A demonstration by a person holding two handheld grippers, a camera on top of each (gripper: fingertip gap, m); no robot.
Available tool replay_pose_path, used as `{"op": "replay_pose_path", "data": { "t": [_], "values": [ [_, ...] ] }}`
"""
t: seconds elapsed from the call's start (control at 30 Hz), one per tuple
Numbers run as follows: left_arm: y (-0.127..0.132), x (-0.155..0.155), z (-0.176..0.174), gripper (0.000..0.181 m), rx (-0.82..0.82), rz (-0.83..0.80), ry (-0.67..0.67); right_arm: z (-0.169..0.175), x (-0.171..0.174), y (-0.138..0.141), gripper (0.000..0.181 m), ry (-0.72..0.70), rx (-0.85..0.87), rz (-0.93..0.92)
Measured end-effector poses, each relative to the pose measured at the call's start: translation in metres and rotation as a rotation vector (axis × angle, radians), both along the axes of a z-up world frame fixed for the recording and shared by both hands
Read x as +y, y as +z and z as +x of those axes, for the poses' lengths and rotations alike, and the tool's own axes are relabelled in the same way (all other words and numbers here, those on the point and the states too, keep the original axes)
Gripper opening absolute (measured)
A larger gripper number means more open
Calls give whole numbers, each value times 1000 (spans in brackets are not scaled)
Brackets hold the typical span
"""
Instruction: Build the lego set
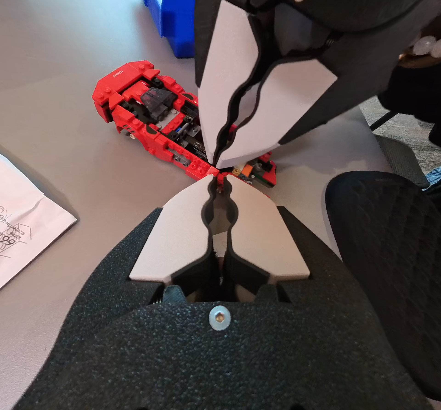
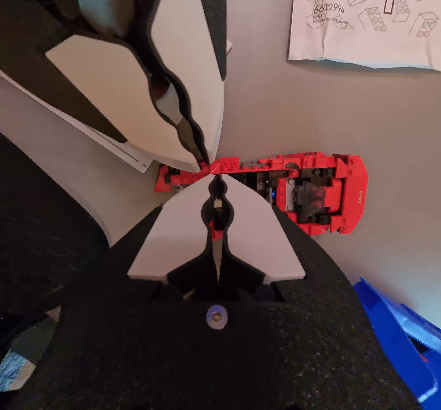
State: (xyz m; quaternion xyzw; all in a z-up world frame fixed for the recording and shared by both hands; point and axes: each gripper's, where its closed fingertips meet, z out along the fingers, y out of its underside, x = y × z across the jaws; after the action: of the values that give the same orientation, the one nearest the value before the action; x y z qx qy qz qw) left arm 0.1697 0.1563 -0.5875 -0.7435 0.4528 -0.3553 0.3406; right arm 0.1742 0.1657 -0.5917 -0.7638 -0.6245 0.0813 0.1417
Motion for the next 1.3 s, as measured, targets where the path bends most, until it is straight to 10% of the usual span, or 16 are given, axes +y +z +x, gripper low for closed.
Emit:
{"op": "replay_pose_path", "data": {
  "t": [0.43, 0.63, 1.3],
  "values": [
    [1, -2, 1, 4, -8, -17, -16, 0, -1, 0, 0, 67, 2, 25],
    [1, -2, 1, 4, -6, -8, -14, 18, 20, 43, 0, -57, 190, 65],
    [12, -6, 0, 7, 51, 66, -12, 42, -12, 6, 0, 7, 100, -70]
  ]
}}
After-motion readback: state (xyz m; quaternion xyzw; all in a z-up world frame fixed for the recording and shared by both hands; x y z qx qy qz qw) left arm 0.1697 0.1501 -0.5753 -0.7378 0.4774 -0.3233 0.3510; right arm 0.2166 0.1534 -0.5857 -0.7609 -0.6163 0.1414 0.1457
